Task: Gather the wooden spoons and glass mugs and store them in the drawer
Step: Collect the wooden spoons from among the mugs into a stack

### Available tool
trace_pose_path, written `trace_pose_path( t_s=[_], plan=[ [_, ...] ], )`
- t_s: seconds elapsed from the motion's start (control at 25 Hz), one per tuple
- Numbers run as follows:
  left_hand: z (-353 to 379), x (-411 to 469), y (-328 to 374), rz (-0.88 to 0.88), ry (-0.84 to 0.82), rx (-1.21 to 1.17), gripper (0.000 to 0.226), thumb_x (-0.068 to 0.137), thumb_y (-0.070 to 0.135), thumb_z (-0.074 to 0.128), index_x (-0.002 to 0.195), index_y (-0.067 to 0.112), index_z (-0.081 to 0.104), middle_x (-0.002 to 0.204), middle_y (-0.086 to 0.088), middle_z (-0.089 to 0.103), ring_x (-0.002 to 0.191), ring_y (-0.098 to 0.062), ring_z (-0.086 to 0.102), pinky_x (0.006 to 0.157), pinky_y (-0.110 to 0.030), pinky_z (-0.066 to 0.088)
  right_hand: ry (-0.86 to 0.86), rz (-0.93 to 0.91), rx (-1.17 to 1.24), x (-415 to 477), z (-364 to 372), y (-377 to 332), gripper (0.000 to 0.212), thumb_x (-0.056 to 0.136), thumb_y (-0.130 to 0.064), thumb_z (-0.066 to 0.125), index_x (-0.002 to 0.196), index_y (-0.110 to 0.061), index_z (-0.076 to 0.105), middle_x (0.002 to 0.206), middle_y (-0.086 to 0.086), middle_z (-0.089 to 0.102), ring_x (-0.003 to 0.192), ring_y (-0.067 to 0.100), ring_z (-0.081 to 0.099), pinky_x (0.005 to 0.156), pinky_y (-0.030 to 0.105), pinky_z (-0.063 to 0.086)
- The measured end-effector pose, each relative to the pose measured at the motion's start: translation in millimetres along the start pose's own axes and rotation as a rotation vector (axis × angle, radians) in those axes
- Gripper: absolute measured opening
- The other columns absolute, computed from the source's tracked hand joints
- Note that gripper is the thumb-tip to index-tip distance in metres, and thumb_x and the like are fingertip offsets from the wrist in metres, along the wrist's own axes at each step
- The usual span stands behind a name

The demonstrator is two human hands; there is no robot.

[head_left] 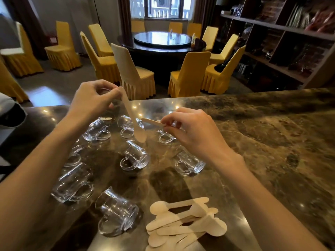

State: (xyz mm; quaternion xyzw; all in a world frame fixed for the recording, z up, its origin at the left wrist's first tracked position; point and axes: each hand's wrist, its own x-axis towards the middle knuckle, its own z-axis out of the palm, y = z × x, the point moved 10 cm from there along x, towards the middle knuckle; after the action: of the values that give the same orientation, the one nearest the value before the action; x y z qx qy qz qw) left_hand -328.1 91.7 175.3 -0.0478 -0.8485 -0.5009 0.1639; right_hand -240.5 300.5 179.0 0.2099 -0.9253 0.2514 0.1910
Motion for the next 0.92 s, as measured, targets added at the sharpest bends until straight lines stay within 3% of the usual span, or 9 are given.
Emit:
trace_pose_path(
  t_s=[0.16, 0.28, 0.48, 0.64, 0.8, 0.92],
  plan=[
    [8, -46, -4, -0.078, 0.007, -0.138, 0.003, 0.08, 0.019, 0.066, 0.078, 0.021, 0.066, 0.063, 0.008, 0.071, 0.046, 0.001, 0.057, 0.044, -0.011, 0.045, 0.001, 0.02, 0.042, -28, -3, -8, 0.015, 0.083, -0.024, 0.069, 0.097, -0.023, 0.072, 0.089, -0.008, 0.068, 0.075, 0.006, 0.058, 0.07, 0.03, 0.052],
    [15, -77, -7, -0.133, -0.004, -0.205, 0.009, 0.081, 0.013, 0.066, 0.073, 0.016, 0.062, 0.062, 0.014, 0.07, 0.043, -0.002, 0.057, 0.044, -0.013, 0.046, 0.009, 0.03, 0.056, -46, -5, -12, 0.016, 0.082, -0.025, 0.069, 0.098, -0.023, 0.072, 0.09, -0.009, 0.068, 0.075, 0.005, 0.059, 0.071, 0.029, 0.053],
    [26, -127, -13, -0.228, -0.027, -0.381, 0.009, 0.082, 0.007, 0.064, 0.075, 0.011, 0.061, 0.064, 0.005, 0.072, 0.051, -0.008, 0.066, 0.045, -0.014, 0.048, -0.023, 0.052, 0.051, -72, 3, -16, 0.017, 0.082, -0.026, 0.069, 0.099, -0.026, 0.071, 0.09, -0.012, 0.067, 0.075, 0.006, 0.06, 0.074, 0.033, 0.053],
    [41, -163, -26, -0.304, -0.038, -0.49, 0.01, 0.08, 0.008, 0.066, 0.073, 0.015, 0.064, 0.072, -0.003, 0.073, 0.067, -0.019, 0.071, 0.064, -0.027, 0.054, -0.078, 0.032, 0.057, -92, 16, -22, 0.017, 0.082, -0.025, 0.07, 0.099, -0.028, 0.071, 0.09, -0.013, 0.067, 0.077, 0.007, 0.061, 0.075, 0.036, 0.052],
    [50, -195, -35, -0.353, -0.027, -0.571, 0.008, 0.082, 0.008, 0.063, 0.076, 0.013, 0.065, 0.073, -0.006, 0.073, 0.069, -0.02, 0.071, 0.057, -0.018, 0.053, -0.097, 0.036, 0.076, -107, 23, -24, 0.016, 0.083, -0.025, 0.069, 0.098, -0.028, 0.071, 0.097, -0.012, 0.064, 0.075, 0.01, 0.06, 0.067, 0.035, 0.053],
    [57, -215, -45, -0.414, -0.026, -0.619, 0.012, 0.083, 0.01, 0.061, 0.074, 0.015, 0.067, 0.08, -0.008, 0.073, 0.073, -0.022, 0.071, 0.059, -0.017, 0.052, -0.139, 0.035, 0.087, -115, 32, -23, 0.014, 0.083, -0.025, 0.068, 0.097, -0.027, 0.071, 0.101, -0.012, 0.067, 0.079, 0.012, 0.062, 0.073, 0.037, 0.052]
  ],
)
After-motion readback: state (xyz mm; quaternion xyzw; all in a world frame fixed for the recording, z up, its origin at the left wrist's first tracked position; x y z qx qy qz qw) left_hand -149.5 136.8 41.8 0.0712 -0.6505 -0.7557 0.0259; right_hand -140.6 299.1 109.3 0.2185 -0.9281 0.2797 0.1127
